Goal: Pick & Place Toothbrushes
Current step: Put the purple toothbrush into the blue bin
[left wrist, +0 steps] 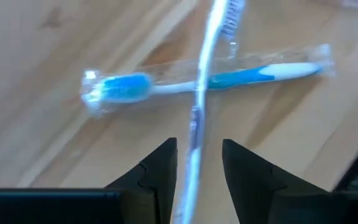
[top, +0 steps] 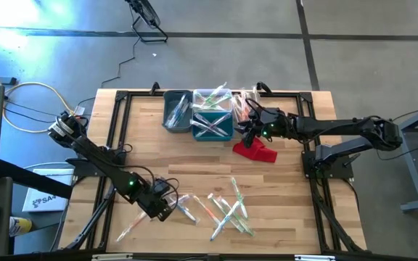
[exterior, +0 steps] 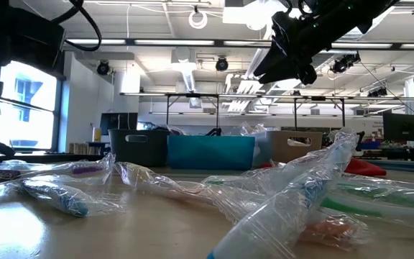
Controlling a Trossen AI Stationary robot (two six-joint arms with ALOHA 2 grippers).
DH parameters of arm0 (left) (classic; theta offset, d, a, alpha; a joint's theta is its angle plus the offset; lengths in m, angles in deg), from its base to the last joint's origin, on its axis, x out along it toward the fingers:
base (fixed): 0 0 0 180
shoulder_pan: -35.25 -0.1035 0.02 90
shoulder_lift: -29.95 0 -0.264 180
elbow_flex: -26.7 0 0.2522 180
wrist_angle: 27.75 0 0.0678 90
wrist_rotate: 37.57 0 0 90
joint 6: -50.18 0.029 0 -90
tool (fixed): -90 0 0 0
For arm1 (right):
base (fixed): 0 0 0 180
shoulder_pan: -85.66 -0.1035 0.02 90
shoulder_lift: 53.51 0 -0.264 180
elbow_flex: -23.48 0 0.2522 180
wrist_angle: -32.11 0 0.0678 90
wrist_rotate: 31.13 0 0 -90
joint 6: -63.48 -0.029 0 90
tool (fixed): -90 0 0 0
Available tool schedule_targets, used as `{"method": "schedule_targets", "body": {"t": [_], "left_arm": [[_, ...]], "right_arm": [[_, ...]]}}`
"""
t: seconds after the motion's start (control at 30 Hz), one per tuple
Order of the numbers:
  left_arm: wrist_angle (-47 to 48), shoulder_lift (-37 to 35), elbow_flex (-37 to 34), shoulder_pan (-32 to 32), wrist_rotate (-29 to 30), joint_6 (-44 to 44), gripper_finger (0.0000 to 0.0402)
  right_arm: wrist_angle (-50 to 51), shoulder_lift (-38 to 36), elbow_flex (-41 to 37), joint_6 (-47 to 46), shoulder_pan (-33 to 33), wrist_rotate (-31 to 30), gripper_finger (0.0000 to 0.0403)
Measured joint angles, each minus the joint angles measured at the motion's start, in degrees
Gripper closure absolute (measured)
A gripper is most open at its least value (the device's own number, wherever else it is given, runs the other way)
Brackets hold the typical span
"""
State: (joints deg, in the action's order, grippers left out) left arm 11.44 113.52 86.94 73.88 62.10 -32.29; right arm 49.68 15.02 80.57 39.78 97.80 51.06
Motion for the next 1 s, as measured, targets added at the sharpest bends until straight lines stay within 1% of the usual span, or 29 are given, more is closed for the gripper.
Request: {"method": "schedule_targets", "body": {"t": [0.1,0.3,0.37,0.43,0.6,0.67,0.87,0.93,1.0], "left_arm": [[-5.83,0.0,-2.28,0.0,0.01,0.13,0.0277],[-6.04,1.13,-3.77,0.0,0.01,-0.08,0.0277],[-6.4,2.32,-3.84,0.0,-0.42,-0.1,0.0277],[-8.89,4.18,-3.82,0.0,-1.61,-0.04,0.0277],[-14.53,8.54,-3.67,0.04,-1.64,0.14,0.0278],[-14.83,9.73,-3.14,0.02,-1.63,-0.3,0.0278],[-15.61,10.14,-3.08,0.0,-1.67,-0.31,0.0278],[-15.61,10.18,-3.08,0.0,-1.88,-0.31,0.0285],[-15.51,10.22,-3.1,0.0,-2.15,-0.31,0.03]], "right_arm": [[0.0,0.0,0.0,-0.01,0.0,0.02,0.0271],[-0.07,0.02,0.0,-0.01,0.01,0.0,0.0271],[-0.08,0.02,0.0,-0.01,0.0,0.0,0.0271],[-0.13,0.02,0.0,-0.01,0.0,0.0,0.0271],[-0.13,0.02,0.0,-0.01,0.0,-0.02,0.0271],[-0.13,0.02,0.0,0.02,0.0,-0.56,0.0271],[0.0,0.02,0.0,0.04,0.0,-3.02,0.0271],[0.0,0.02,0.0,0.04,0.0,-3.02,0.0271],[0.05,0.02,0.0,0.04,0.0,-3.02,0.0271]]}}
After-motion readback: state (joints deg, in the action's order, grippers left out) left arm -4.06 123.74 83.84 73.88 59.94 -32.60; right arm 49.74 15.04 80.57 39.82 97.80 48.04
